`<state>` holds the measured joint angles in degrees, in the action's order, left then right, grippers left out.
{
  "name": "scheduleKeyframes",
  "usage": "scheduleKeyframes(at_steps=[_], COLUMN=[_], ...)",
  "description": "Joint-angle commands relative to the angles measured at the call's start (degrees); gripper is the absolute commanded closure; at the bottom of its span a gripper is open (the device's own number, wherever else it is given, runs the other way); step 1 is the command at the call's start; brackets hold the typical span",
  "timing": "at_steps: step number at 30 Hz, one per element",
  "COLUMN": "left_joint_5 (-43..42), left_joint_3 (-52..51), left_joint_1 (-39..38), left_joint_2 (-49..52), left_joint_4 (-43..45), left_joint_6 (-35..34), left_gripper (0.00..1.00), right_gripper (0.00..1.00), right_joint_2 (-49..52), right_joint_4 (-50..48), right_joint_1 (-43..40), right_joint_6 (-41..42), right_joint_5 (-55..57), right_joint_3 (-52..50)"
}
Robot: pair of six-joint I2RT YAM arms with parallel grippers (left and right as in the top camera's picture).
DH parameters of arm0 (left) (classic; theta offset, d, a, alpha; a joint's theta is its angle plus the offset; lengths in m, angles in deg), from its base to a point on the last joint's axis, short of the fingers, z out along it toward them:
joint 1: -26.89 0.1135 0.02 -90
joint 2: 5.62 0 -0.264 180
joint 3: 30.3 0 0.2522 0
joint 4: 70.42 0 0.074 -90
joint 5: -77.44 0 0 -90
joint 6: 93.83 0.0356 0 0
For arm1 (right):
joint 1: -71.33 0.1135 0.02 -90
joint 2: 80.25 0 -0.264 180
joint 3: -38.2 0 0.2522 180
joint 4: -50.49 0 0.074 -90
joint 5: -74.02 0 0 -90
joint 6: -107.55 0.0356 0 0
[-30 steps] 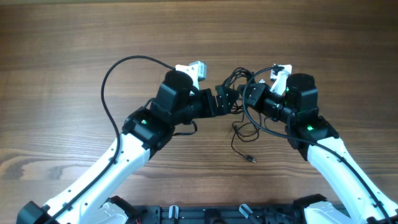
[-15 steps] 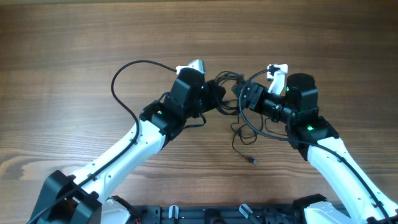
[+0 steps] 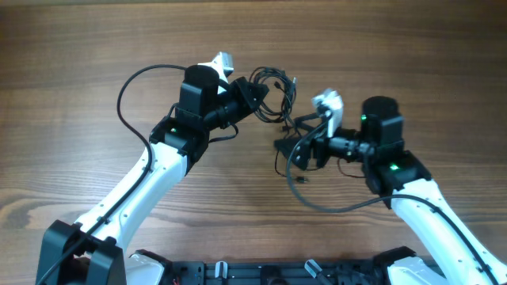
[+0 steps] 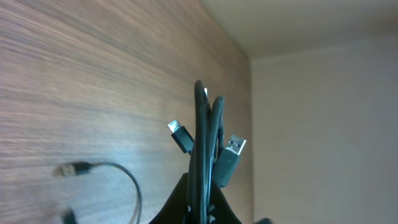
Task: Untangle cables
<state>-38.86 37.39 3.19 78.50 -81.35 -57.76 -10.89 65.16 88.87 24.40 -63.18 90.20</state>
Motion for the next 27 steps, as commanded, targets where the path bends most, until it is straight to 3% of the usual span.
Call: scheduleKeyframes(at_steps=[1,2,4,5,6,7,9,14,22,27], left_joint_5=[-9.5,-10.8,-11.0,-11.0,-11.0,-11.0,-11.0,-11.0,-11.7,-8.4], left_joint_3=[0.4,0.4,0.4,0.4,0.4,0.4,0.4,0.4,0.4,0.4], left_joint_1=[0.7,1.0,1.9,2.8,3.8,4.9,6.8,7.2,-2.6,-4.5], left_joint_2=[-1.3,-1.3,-1.4,-1.4,-1.4,-1.4,-1.4,-1.4,-1.4,-1.4], left_joint_4=[2.3,3.1,3.2,3.2,3.2,3.1,3.0,1.3,-0.9,-1.6], left_joint_6=[-1.0,-1.0,-1.0,-0.9,0.2,2.2,5.6,17.5,42.7,44.6], left_gripper=[0.96,0.96,0.96,0.96,0.96,0.96,0.96,0.96,0.96,0.96], right_gripper=[0.0,0.07,0.31,0.53,0.84,0.96,0.96,0.96,0.96,0.96], right_joint_2=[3.0,3.8,4.3,4.3,4.2,4.2,3.8,0.5,-7.2,-10.8], right_joint_4=[-0.2,-0.2,-0.3,0.0,0.1,0.0,0.2,-0.1,-0.4,-0.2], right_joint_1=[3.3,3.5,3.5,3.5,3.5,3.5,3.4,3.4,1.6,-3.0], right_joint_6=[-6.7,-6.7,-5.9,-4.1,-1.5,0.9,6.9,7.8,12.9,15.8], right_joint_5=[9.2,11.3,11.2,11.2,11.2,11.2,9.9,-2.6,-4.3,-3.6], right_joint_3=[0.3,0.3,0.3,0.3,0.3,0.3,0.3,0.3,2.4,2.4])
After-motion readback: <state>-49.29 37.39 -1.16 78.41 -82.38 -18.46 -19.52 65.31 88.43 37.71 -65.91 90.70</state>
